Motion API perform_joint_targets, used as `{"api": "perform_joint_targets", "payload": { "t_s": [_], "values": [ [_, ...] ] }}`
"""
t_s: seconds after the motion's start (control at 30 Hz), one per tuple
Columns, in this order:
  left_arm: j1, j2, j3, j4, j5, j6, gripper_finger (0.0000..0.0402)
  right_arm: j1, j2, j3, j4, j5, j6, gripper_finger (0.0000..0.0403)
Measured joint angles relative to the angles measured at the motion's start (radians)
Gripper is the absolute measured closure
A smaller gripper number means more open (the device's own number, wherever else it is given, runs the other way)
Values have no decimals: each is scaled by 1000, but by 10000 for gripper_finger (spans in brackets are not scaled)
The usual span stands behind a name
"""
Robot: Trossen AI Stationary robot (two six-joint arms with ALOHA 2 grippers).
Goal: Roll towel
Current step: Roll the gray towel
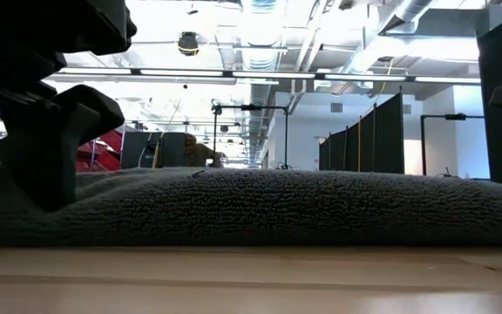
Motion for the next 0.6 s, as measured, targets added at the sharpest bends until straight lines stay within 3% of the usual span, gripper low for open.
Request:
{"api": "perform_joint_targets", "payload": {
  "t_s": [0.2, 0.3, 0.37, 0.6],
  "values": [
    [2, 2, -1, -45, 5, -21, 312, -1, 4, -6, 41, 6, -36, 384],
    [6, 1, 1, -55, 19, -27, 373, -2, -4, -6, 43, 6, -15, 386],
    [6, 2, 14, -79, 30, -28, 392, -2, -17, -8, 46, 4, -4, 386],
    [-7, 12, 141, -214, 70, 75, 366, -1, -43, -10, 49, -15, 3, 386]
  ]
}}
